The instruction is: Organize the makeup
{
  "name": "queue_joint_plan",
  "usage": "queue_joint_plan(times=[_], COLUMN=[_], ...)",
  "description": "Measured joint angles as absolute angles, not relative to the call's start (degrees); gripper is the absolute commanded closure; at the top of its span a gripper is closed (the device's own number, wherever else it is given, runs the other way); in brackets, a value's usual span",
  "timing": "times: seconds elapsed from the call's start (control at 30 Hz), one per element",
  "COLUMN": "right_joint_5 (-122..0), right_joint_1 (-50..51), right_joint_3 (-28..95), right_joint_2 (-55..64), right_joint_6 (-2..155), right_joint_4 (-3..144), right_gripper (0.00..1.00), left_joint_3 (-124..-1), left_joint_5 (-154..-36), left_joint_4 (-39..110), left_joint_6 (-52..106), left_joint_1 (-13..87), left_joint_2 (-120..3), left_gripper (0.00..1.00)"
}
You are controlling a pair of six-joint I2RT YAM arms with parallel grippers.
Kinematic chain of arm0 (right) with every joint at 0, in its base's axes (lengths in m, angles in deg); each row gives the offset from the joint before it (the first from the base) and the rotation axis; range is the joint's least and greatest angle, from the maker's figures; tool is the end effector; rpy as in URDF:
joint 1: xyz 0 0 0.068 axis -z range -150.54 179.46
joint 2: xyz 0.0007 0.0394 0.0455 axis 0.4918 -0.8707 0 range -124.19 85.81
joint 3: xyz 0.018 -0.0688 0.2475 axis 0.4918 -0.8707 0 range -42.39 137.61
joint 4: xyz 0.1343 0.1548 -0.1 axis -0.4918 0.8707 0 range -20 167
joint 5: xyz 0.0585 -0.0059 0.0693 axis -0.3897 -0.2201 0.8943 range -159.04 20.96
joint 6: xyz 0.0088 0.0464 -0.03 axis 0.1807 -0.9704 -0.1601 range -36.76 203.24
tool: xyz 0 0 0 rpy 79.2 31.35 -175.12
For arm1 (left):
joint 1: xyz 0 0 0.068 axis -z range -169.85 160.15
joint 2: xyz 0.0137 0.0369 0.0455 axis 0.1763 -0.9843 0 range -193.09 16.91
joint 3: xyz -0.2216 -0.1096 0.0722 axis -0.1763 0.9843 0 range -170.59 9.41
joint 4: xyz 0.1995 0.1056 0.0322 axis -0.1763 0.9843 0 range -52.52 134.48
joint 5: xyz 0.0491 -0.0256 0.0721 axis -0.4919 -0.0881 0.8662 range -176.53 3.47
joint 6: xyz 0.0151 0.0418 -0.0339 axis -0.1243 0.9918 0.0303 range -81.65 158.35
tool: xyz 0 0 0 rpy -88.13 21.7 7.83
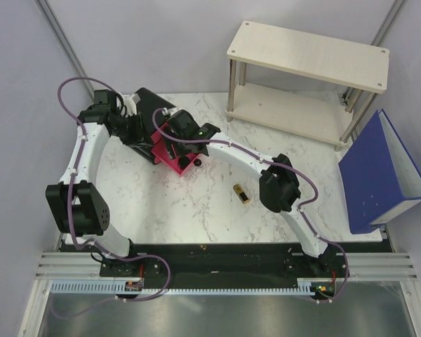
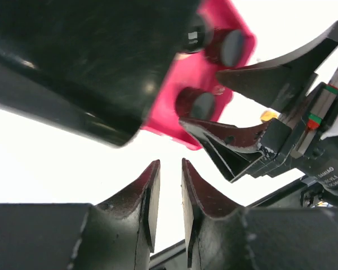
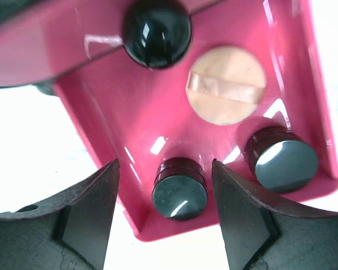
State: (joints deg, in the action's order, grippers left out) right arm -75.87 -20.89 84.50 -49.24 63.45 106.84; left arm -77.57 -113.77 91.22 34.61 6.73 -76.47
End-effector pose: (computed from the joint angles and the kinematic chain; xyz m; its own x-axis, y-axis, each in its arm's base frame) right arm 0.3165 0.3747 0.2392 -0.6652 -0.2758 -0.6939 -0.5160 0.8414 0.1603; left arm 0.3035 0.0005 0.3037 -0.8753 -0.1105 -0.4709 0.1176 0.8958 -0.4287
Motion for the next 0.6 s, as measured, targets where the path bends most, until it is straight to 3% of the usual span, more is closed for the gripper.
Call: queue_joint_plan(times=[0.1, 0.2, 0.4, 0.47, 0.6], right_joint_5=[-76.59, -77.99, -79.96, -79.74, -78.23], right_joint_1=[-20.89, -20.89, -19.03, -17.09, -12.10], right_joint_3=[84.47, 83.43, 75.80, 72.26, 64.58], right_joint_2=[-47.34, -45.08, -37.74, -35.23, -31.34], right_joint_6=[63.45, 63.10, 58.40, 55.91, 51.30], right_joint_4=[106.36, 105.48, 102.73, 101.46, 98.64], right_gripper=[0.27, 0.28, 0.40, 0.51, 1.00], left_joint_3=[-77.31, -77.29, -78.45, -79.65, -81.66], left_joint_5=[-115.59, -115.48, -111.83, -110.43, -108.51], left_joint_4=[89.58, 87.26, 83.00, 81.97, 79.90], left_joint_6=[34.80, 34.67, 31.94, 30.91, 28.79], left_joint_1=[6.75, 6.73, 6.73, 6.73, 6.73], left_joint_2=[-73.91, -72.14, -71.71, -72.76, -76.38], left_gripper=[0.70, 0.98, 0.98, 0.98, 0.98])
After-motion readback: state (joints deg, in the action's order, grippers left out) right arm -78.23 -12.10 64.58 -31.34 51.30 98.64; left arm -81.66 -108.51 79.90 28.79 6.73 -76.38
